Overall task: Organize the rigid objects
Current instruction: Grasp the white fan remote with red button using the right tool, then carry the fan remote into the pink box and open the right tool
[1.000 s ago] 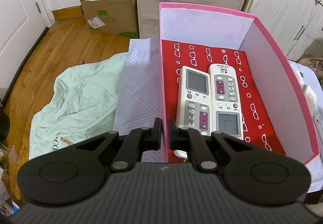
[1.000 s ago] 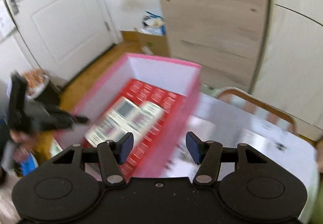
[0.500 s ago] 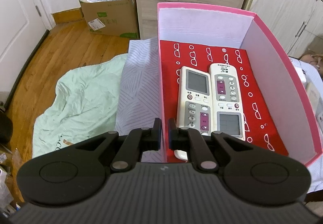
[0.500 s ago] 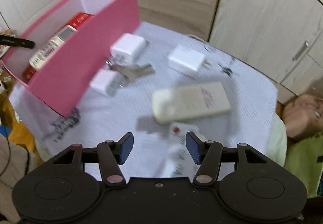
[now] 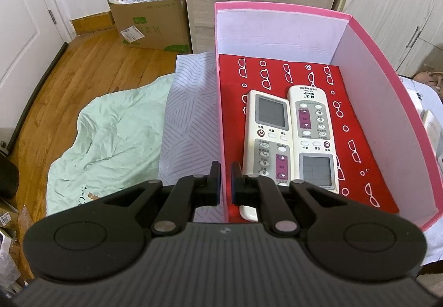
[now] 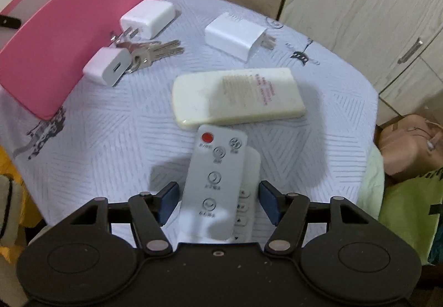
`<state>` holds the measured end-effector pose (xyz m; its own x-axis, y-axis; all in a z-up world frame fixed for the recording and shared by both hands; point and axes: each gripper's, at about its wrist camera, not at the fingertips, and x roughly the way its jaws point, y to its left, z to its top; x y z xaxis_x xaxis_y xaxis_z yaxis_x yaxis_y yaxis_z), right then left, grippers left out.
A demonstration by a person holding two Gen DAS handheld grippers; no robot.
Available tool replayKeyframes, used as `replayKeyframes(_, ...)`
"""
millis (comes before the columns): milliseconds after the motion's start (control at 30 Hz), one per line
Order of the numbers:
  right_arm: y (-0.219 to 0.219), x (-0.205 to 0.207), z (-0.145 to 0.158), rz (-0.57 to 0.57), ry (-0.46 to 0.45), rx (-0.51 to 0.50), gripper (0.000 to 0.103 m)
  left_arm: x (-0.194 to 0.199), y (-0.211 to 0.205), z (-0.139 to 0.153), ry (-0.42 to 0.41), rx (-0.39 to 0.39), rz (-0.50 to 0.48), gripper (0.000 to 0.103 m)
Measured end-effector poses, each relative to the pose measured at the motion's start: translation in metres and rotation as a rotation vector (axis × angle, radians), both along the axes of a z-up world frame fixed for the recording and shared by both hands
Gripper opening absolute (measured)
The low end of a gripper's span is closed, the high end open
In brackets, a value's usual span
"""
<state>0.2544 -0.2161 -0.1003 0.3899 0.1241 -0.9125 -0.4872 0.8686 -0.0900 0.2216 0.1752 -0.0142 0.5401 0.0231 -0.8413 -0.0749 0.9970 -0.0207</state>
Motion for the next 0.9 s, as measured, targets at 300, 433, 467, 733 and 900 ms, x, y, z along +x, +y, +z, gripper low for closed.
replayKeyframes(300,0.003,-0.005,0.013,0.05,-0.06,0.017,0.047,0.001,0.0,0.0,0.001,-0.001,0.001,0.006)
replayKeyframes(433,-0.001,-0.002,0.021,0.019,-0.079,0.043,0.046,0.001,0.0,0.0,0.001,-0.001,0.001,0.006)
replayKeyframes(467,-0.003,-0.001,0.025,0.011,-0.094,0.058,0.046,0.001,0.0,0.001,0.001,-0.003,0.003,0.006)
replayKeyframes(733,-0.005,-0.005,0.059,-0.009,-0.144,0.27,0.046,0.0,0.004,0.002,0.003,-0.008,0.008,0.006)
replayKeyframes(900,0.016,-0.019,0.098,0.07,-0.209,0.386,0.046,-0.001,0.006,0.001,0.002,-0.001,0.016,0.006)
